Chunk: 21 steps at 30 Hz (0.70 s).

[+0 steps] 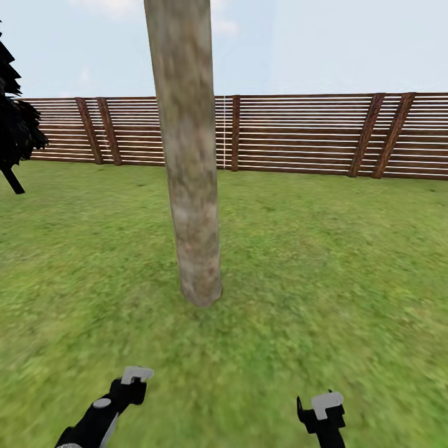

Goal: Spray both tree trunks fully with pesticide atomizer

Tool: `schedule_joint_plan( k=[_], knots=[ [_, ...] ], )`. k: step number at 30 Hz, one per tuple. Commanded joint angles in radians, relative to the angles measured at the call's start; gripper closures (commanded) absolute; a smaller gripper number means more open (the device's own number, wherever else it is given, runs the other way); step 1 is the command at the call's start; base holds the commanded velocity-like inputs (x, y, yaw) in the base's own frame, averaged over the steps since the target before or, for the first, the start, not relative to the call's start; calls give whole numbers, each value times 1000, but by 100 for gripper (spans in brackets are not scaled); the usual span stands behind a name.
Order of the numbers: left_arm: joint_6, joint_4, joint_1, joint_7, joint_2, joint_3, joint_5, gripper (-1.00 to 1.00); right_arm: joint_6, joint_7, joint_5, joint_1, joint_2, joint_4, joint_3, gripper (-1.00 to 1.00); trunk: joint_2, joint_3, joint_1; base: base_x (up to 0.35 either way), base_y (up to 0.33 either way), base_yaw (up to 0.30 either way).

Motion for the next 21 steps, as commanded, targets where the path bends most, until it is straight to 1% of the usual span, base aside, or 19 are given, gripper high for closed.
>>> schedule_joint_plan(
  k=[1,3,5,6,10,12,13,14,16,21],
  knots=[
    [31,-4,-10,-6,-8,8,-8,100,-2,-6,11,0,0,1,-6,-100,0,-1,0,0,0,0],
    [58,-8,-28,-5,-54,6,-14,100,-2,-7,11,0,-1,1,-6,-100,0,-1,0,0,0,0],
    [68,-30,-45,10,-84,2,-14,100,-2,-6,11,0,-1,1,-7,-100,0,-1,0,0,0,0],
    [73,-46,-64,19,-93,0,-15,100,-2,-6,11,0,-1,1,-7,-100,0,-1,0,0,0,0],
    [80,-71,-91,29,-100,-3,-14,100,-2,-6,11,0,-2,1,-6,-100,0,-1,0,0,0,0],
    [84,-108,-93,27,-102,-1,-11,100,-2,-6,11,0,-1,1,-6,-100,0,-1,0,0,0,0],
    [98,-127,-94,26,-102,-1,-10,100,-2,-6,11,0,-1,1,-6,-100,0,-1,0,28,0,0],
    [119,-140,-94,25,-102,-1,-10,100,-2,-6,11,0,0,2,-6,-100,0,-1,0,147,-14,0],
    [134,-149,-93,24,-101,-1,-10,100,-1,-6,11,0,1,2,-5,-100,0,-1,0,225,-35,0],
    [141,-155,-92,24,-101,0,-8,100,0,-3,12,2,-1,4,-5,-100,0,-1,0,314,-9,0]
  ],
)
